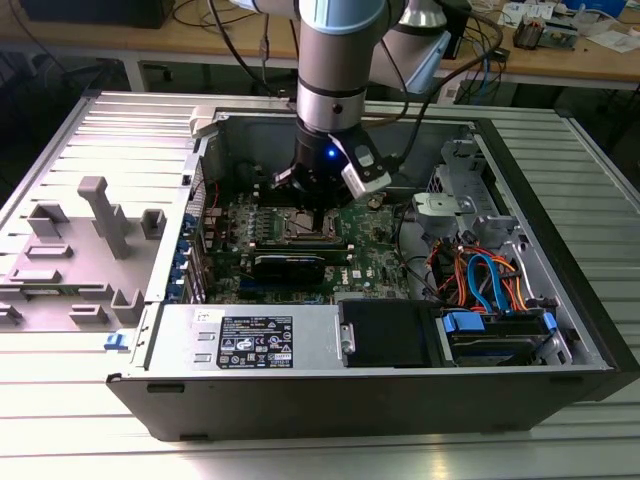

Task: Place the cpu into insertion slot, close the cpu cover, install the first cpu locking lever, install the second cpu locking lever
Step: 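Install the second cpu locking lever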

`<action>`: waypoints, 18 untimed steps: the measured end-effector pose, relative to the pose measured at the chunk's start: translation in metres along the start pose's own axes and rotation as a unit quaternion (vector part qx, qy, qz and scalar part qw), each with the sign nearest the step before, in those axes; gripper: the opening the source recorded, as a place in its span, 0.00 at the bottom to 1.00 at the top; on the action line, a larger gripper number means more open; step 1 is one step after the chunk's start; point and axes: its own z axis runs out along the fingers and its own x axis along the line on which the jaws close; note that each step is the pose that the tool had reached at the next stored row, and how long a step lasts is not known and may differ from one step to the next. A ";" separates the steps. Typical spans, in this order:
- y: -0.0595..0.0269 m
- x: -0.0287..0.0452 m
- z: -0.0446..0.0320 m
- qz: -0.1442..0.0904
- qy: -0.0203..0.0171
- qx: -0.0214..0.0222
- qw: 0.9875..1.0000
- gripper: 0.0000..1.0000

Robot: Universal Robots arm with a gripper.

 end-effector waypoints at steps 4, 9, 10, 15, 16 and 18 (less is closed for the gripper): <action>-0.0040 0.0005 0.0001 0.012 0.000 0.000 1.000 0.12; -0.0061 0.0131 0.0005 0.011 0.000 0.000 1.000 0.12; -0.0056 0.0179 0.0007 0.011 0.000 -0.001 1.000 0.12; -0.0060 0.0314 0.0021 0.004 0.000 -0.006 1.000 0.12; -0.0062 0.0324 0.0033 -0.003 -0.001 -0.009 1.000 0.12; -0.0061 0.0336 0.0051 -0.013 -0.001 -0.011 1.000 0.12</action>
